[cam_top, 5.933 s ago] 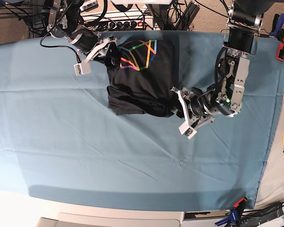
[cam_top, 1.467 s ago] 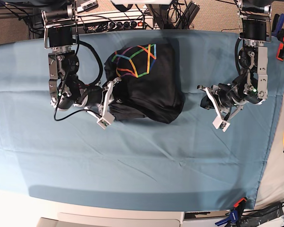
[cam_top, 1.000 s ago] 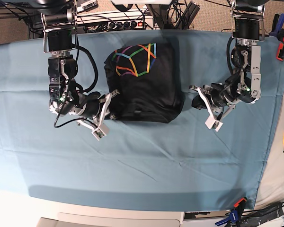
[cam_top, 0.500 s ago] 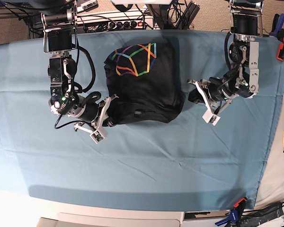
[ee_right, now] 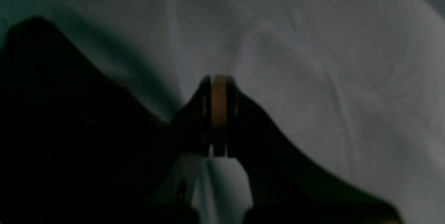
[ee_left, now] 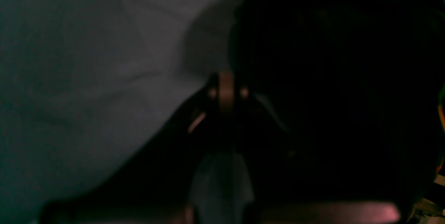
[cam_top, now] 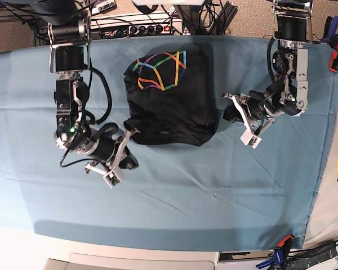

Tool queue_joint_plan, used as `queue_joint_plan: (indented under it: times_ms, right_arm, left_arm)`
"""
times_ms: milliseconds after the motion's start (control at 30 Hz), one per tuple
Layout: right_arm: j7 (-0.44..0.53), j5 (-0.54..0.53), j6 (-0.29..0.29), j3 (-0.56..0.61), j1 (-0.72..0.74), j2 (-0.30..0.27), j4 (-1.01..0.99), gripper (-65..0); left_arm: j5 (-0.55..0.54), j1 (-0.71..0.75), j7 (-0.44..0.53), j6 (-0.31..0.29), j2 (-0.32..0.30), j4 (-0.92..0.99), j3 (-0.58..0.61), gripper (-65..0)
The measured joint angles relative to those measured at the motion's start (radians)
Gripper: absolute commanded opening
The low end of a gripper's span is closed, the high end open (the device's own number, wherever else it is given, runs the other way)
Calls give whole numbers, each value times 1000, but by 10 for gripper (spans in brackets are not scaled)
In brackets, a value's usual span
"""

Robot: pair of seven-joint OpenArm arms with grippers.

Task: Fold the T-shirt properly
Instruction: 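Tuck the shirt edge under with the right gripper, then lift away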

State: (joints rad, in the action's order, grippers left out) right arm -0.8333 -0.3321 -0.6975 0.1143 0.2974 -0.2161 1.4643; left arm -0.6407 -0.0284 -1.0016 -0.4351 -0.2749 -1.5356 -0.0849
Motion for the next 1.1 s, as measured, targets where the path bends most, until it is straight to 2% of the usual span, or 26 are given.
queue_joint_plan:
  times_ms: [100, 133, 200, 300, 367, 433, 600, 800, 1000, 1100]
  right_arm:
    - [-4, 2, 0, 0, 15, 0, 0, -650]
    - [-29, -35, 0, -1, 20, 0, 0, -650]
    - [-118, -211, 1, -30, 27, 23, 0, -650]
    - [-290, -501, 3, -114, 24, 110, 0, -650]
    - [-364, -640, 1, -164, 14, 170, 0, -650]
    - [-399, -737, 1, -203, -9, 205, 1, -650]
    - [-480, -832, 4, -224, -102, 220, 1, -650]
    - [-584, -956, 2, -219, -240, 220, 50, -650]
    - [-575, -975, 0, -219, -444, 217, 416, -650]
    - [-585, -898, -4, -217, -596, 177, 632, -650]
  left_arm:
    - [0, 0, 0, 0, 0, 0, 0, -650]
    - [0, 0, 3, 0, 0, 0, 0, -650]
    - [2, 1, 15, -3, 0, 0, 0, -650]
    - [-31, -3, 19, -3, 0, 0, 0, -650]
    - [-72, -6, 19, -4, -2, 0, -2, -650]
    - [-106, -5, 6, -35, -2, 0, -26, -650]
    - [-236, -6, -41, -97, -2, -2, -134, -650]
    - [-304, 7, -82, -109, -11, -3, -217, -650]
    - [-316, 85, -93, -111, -16, -3, -216, -650]
    - [-328, 121, -94, -133, -16, -2, -217, -650]
